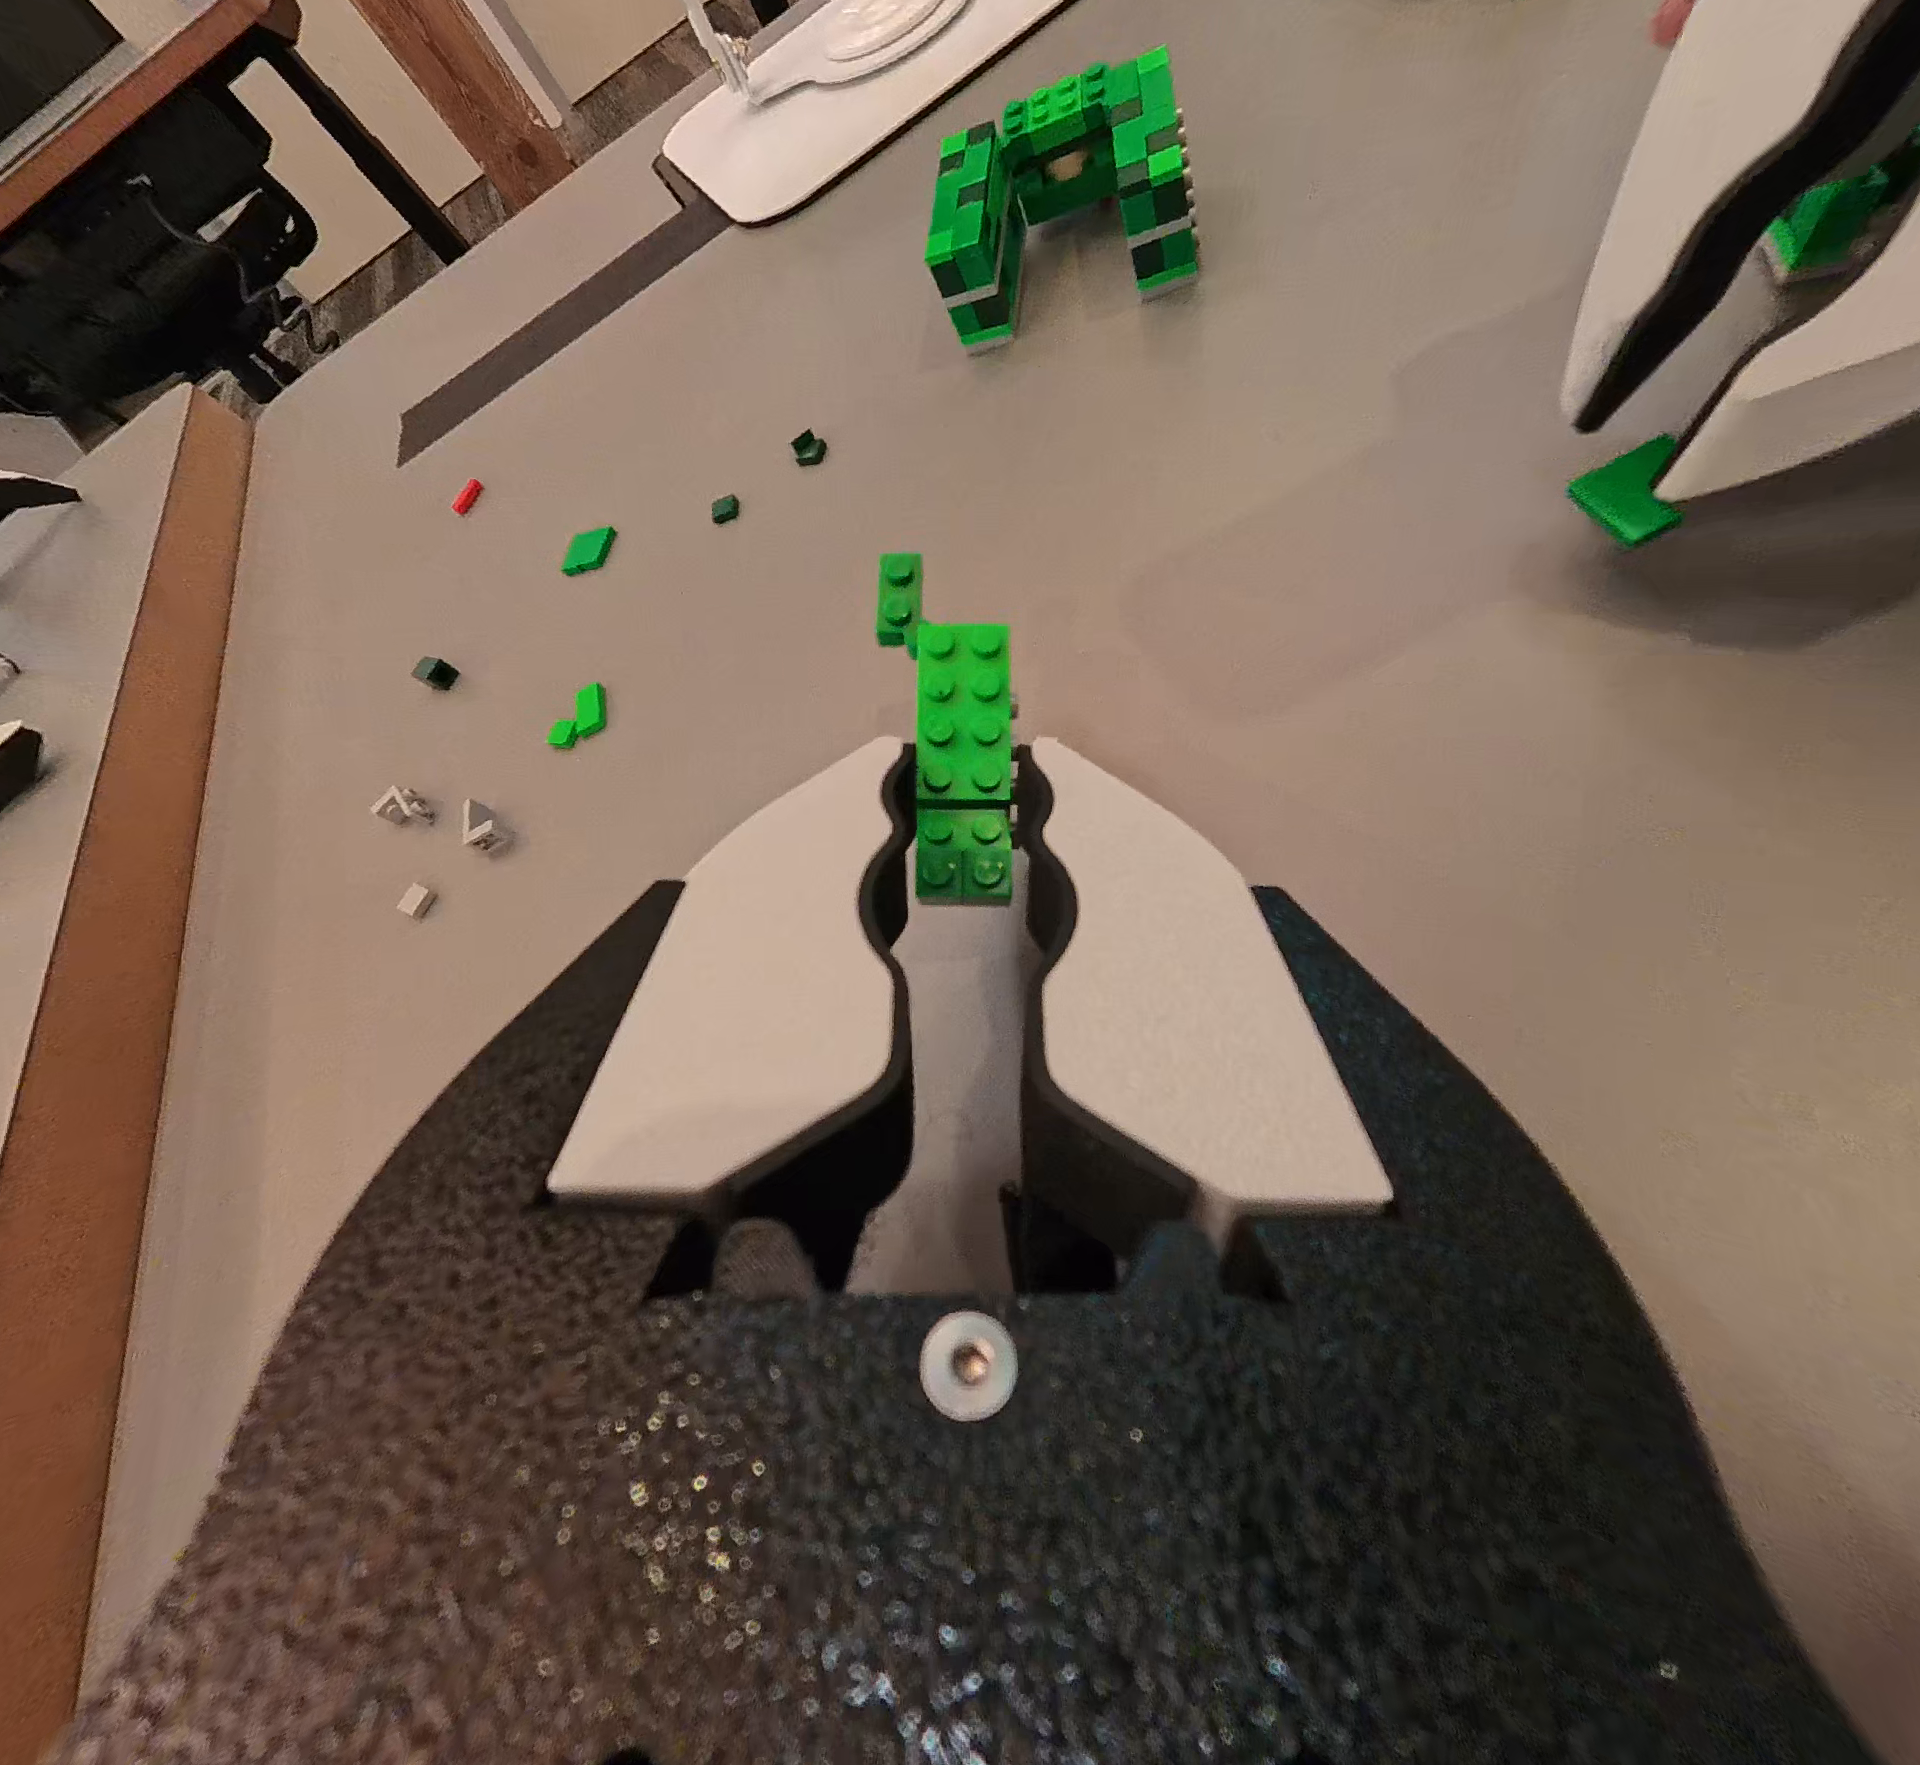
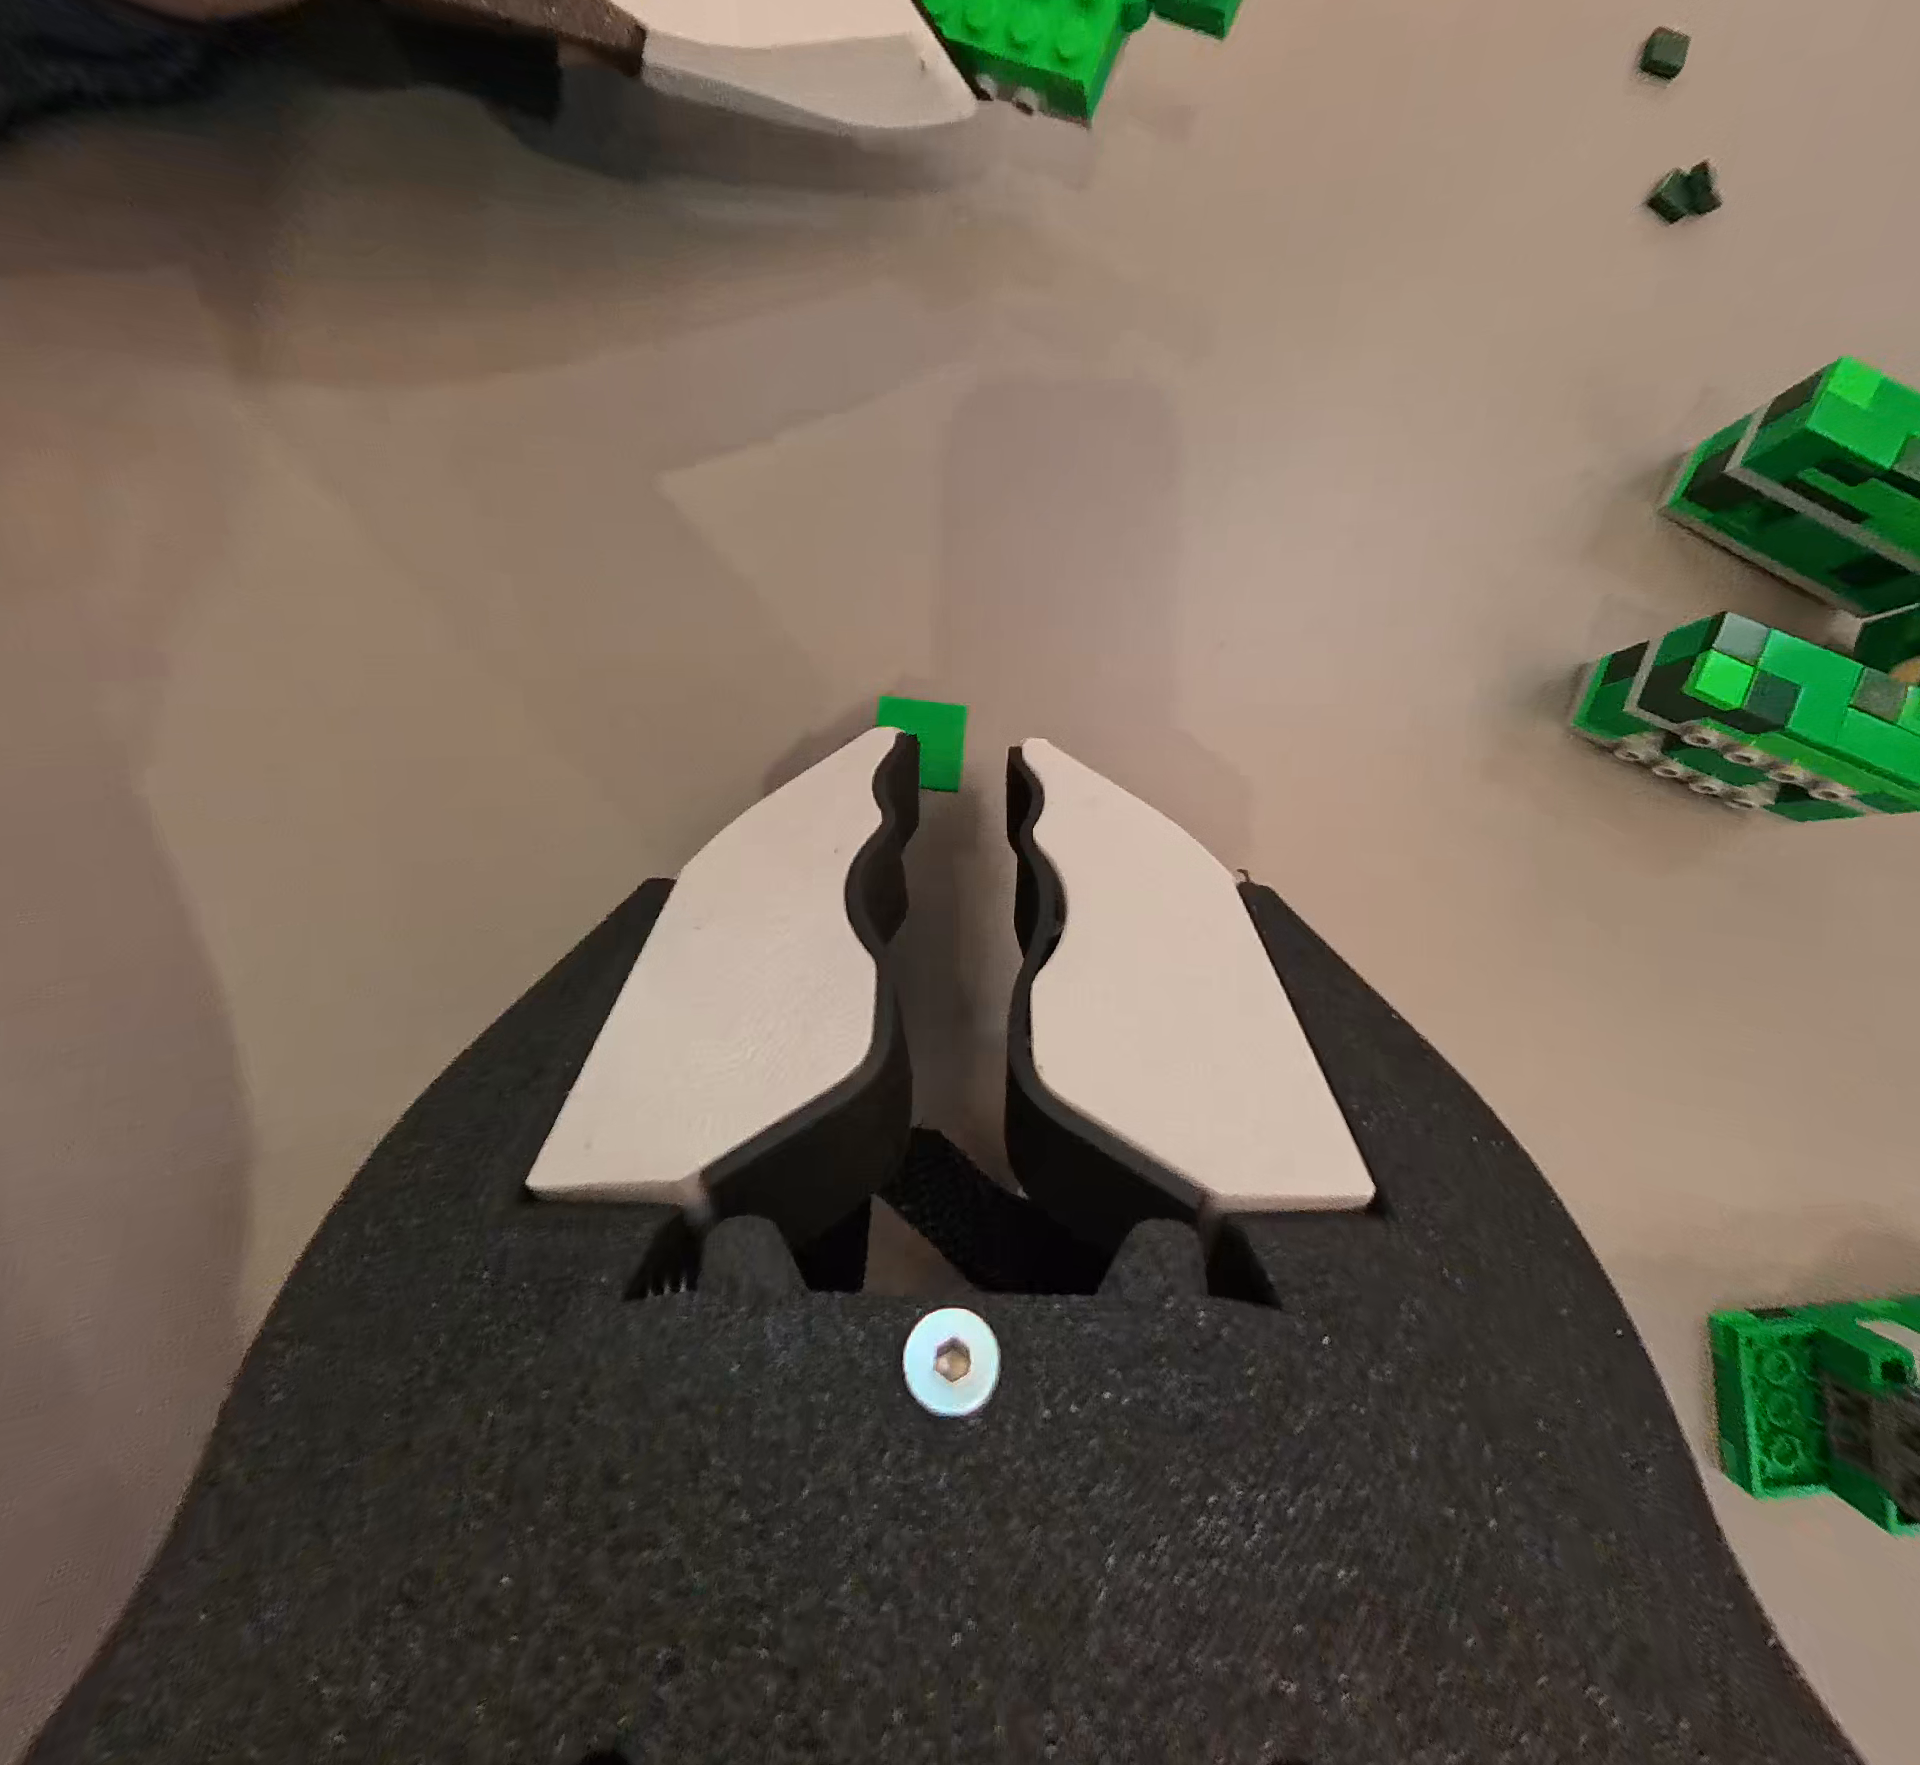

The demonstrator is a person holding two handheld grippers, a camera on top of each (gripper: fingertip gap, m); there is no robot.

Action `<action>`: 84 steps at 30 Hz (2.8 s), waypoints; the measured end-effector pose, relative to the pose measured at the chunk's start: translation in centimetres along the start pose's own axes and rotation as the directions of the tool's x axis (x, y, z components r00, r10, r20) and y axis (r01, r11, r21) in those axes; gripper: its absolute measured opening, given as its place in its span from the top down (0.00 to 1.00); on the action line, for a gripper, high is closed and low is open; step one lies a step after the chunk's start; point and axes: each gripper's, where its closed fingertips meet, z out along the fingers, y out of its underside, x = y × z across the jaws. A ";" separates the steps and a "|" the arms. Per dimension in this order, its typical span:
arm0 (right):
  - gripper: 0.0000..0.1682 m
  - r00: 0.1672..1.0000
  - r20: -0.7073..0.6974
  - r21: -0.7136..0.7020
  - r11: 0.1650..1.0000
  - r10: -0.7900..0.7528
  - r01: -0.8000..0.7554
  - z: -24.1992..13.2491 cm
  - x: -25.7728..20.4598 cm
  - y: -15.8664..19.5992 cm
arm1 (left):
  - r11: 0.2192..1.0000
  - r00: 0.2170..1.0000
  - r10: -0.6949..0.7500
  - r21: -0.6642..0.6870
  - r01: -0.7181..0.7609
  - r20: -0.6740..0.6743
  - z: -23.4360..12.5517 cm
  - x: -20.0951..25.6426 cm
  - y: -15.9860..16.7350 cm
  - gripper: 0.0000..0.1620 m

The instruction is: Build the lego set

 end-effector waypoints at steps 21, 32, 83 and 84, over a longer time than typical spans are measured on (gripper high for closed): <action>0.84 0.991 -0.115 0.092 0.994 0.075 -0.065 0.1 0.1 -0.8 | 1.000 1.000 0.002 0.009 -0.002 -0.024 0.0 0.5 -0.2 0.89; 0.86 0.965 -0.229 0.325 0.945 0.126 -0.046 -2.3 1.4 -6.8 | 0.974 0.968 -0.216 0.042 0.223 -0.124 0.2 3.4 -3.0 0.89; 0.83 0.994 -0.113 0.064 0.998 -0.010 0.018 0.2 1.1 -5.9 | 0.995 0.973 -0.088 0.020 0.094 -0.213 0.7 6.1 -3.4 0.89; 0.83 0.992 -0.122 0.047 0.999 -0.020 0.026 0.2 1.3 -5.8 | 0.995 0.973 -0.088 0.025 0.095 -0.213 0.7 6.1 -3.4 0.89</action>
